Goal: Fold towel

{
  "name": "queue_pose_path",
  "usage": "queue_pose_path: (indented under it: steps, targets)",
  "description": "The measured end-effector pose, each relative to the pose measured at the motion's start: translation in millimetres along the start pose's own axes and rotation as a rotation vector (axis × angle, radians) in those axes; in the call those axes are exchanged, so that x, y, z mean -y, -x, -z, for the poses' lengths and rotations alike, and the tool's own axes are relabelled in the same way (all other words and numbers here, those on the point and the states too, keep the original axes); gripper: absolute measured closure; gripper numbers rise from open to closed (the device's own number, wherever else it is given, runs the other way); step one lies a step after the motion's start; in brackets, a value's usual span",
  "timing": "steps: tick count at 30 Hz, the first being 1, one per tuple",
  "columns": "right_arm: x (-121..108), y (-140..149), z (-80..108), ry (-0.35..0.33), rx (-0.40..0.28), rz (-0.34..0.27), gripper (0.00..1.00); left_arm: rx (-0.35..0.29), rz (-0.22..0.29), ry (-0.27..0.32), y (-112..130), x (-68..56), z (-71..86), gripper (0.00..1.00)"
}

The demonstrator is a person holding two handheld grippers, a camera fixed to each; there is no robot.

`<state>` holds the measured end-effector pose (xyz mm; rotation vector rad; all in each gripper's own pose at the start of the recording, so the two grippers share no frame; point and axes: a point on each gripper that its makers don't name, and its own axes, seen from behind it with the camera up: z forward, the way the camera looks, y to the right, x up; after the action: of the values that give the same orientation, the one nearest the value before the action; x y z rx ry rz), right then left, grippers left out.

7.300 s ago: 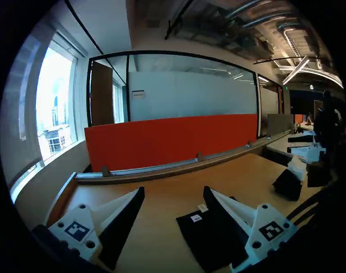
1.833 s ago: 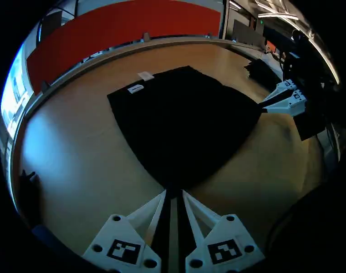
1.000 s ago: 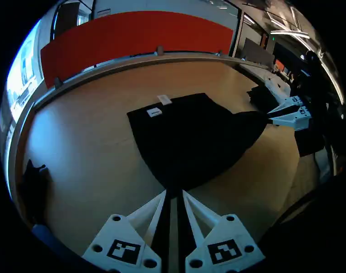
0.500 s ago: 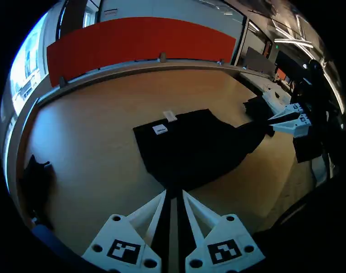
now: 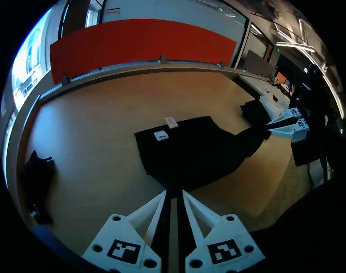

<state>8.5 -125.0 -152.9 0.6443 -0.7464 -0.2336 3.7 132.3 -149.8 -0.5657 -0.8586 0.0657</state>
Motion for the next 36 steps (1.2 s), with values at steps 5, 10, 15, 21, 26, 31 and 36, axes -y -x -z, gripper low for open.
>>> queue_pose_path:
  steps: [5,10,15,21,26,31,36]
  targets:
    - [0,0,0.5,-0.003,0.001,-0.006,0.89,0.002,0.017,0.006,3,-2.6,0.8,0.91]
    - [-3,1,-2.3,0.002,0.007,-0.001,0.89,-0.004,0.029,0.007,0,-2.2,-1.8,0.91]
    - [-10,-1,-7.9,0.012,0.008,0.002,0.89,-0.02,0.039,0.006,-9,0.4,-8.3,0.91]
    - [-24,-8,-20.2,0.032,0.007,0.009,0.89,-0.04,0.04,-0.006,-23,8.6,-23.2,0.91]
    - [-38,-12,-37.0,0.049,0.013,0.006,0.89,-0.06,0.049,-0.016,-35,16.6,-37.9,0.91]
    - [-50,-15,-53.6,0.064,0.02,-0.006,0.89,-0.081,0.078,-0.026,-47,25.1,-53.8,0.91]
    - [-59,-14,-69.3,0.075,0.035,-0.019,0.89,-0.093,0.104,-0.033,-54,34.5,-71.6,0.91]
